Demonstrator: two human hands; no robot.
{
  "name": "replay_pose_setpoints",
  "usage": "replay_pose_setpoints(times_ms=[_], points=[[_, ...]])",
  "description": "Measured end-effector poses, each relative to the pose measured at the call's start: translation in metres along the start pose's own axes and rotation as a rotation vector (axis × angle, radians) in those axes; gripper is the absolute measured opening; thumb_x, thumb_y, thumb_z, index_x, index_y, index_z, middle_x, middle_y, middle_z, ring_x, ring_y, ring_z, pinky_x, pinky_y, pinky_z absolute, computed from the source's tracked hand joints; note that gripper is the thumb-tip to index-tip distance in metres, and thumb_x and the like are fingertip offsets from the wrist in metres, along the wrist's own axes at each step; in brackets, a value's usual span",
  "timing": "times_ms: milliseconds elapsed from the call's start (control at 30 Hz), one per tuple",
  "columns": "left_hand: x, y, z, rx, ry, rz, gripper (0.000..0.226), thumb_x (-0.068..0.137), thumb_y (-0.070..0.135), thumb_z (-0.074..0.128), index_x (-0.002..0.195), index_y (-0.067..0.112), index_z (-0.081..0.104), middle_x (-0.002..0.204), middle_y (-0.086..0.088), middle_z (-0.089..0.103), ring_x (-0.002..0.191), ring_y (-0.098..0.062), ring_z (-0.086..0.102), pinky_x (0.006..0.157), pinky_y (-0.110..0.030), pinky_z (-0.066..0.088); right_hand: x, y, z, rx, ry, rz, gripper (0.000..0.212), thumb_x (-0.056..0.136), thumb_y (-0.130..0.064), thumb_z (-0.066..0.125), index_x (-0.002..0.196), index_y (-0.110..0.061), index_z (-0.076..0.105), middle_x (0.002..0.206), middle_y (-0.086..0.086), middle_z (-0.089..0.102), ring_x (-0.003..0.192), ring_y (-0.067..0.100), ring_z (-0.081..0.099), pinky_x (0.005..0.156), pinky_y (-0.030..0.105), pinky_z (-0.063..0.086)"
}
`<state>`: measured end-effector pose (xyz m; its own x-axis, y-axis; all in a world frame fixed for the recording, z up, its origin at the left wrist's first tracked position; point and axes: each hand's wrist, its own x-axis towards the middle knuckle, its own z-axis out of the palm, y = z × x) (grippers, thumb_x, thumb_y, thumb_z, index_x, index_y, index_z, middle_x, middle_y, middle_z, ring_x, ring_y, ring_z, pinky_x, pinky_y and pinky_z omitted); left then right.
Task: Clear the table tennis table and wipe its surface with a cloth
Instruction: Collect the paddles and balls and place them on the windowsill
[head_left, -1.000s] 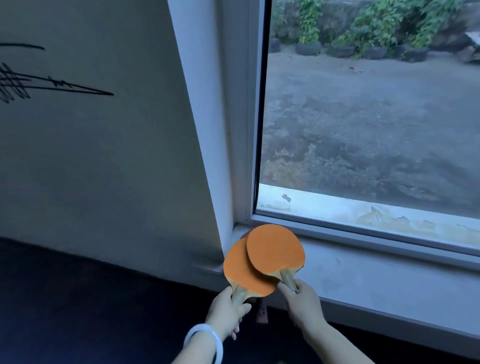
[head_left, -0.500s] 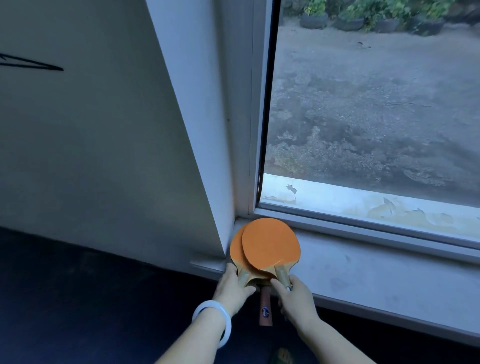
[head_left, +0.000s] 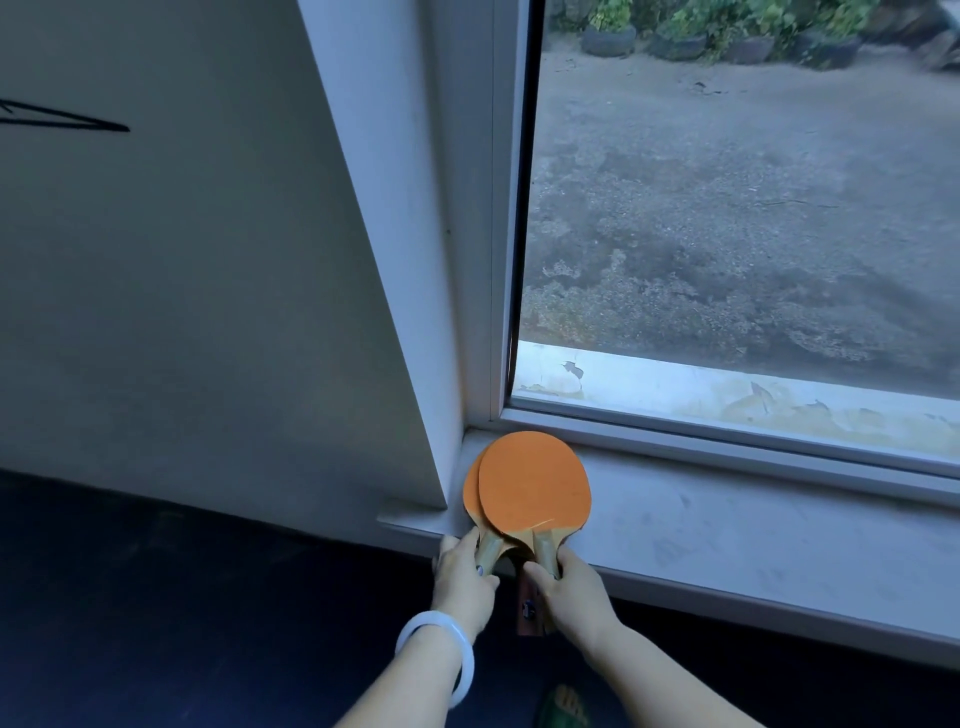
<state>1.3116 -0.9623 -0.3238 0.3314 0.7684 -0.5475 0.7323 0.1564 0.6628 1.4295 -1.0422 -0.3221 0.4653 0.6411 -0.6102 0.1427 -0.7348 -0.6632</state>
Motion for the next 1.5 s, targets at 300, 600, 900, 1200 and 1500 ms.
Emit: replay_pose_setpoints(times_ms=[300, 600, 900, 1200, 1500], points=[[0.005, -0.007, -0.002, 0.204, -0.067, 0.018, 0.064, 0.090, 0.010, 0.063, 0.147, 0.025, 0.037, 0.123, 0.002, 0.034, 0.115, -0.015, 0.030, 0.103, -0.024, 0.032, 0.008, 0.003, 0.002, -0.042, -0.010, -0.003, 0.021, 0.095, -0.034, 0.059, 0.099, -0.013, 0.056, 0.093, 0.003, 0.064, 0.085, 0.018, 0.059, 0.068, 0.028, 0.044], [0.002, -0.008, -0.012, 0.195, -0.057, 0.009, 0.068, 0.090, 0.009, 0.064, 0.149, 0.024, 0.036, 0.128, 0.001, 0.036, 0.121, -0.016, 0.034, 0.106, -0.031, 0.040, 0.009, 0.002, 0.000, -0.121, -0.052, 0.008, 0.027, 0.095, -0.037, 0.060, 0.102, -0.011, 0.057, 0.099, 0.004, 0.065, 0.092, 0.021, 0.061, 0.077, 0.030, 0.046], [-0.009, -0.015, -0.021, 0.176, -0.035, 0.043, 0.067, 0.087, 0.009, 0.067, 0.145, 0.029, 0.041, 0.125, 0.003, 0.039, 0.119, -0.014, 0.038, 0.097, -0.026, 0.041, 0.001, 0.006, 0.000, -0.147, -0.009, -0.028, 0.022, 0.093, -0.034, 0.063, 0.098, -0.016, 0.053, 0.092, 0.000, 0.060, 0.087, 0.019, 0.057, 0.072, 0.027, 0.039], [-0.023, -0.016, -0.029, 0.160, -0.009, 0.110, 0.061, 0.087, 0.009, 0.067, 0.141, 0.028, 0.047, 0.120, 0.004, 0.042, 0.116, -0.016, 0.042, 0.099, -0.031, 0.044, -0.015, 0.009, -0.002, -0.163, 0.046, 0.012, 0.029, 0.094, -0.037, 0.061, 0.082, -0.016, 0.046, 0.083, 0.000, 0.061, 0.074, 0.017, 0.055, 0.061, 0.027, 0.040], [-0.040, -0.031, -0.054, 0.126, 0.064, 0.160, 0.048, 0.088, 0.018, 0.068, 0.134, 0.026, 0.052, 0.110, 0.007, 0.044, 0.109, -0.014, 0.045, 0.094, -0.030, 0.045, -0.039, -0.008, -0.009, -0.207, 0.172, -0.074, 0.019, 0.094, -0.032, 0.058, 0.088, -0.015, 0.052, 0.082, -0.004, 0.059, 0.079, 0.017, 0.053, 0.065, 0.029, 0.039]])
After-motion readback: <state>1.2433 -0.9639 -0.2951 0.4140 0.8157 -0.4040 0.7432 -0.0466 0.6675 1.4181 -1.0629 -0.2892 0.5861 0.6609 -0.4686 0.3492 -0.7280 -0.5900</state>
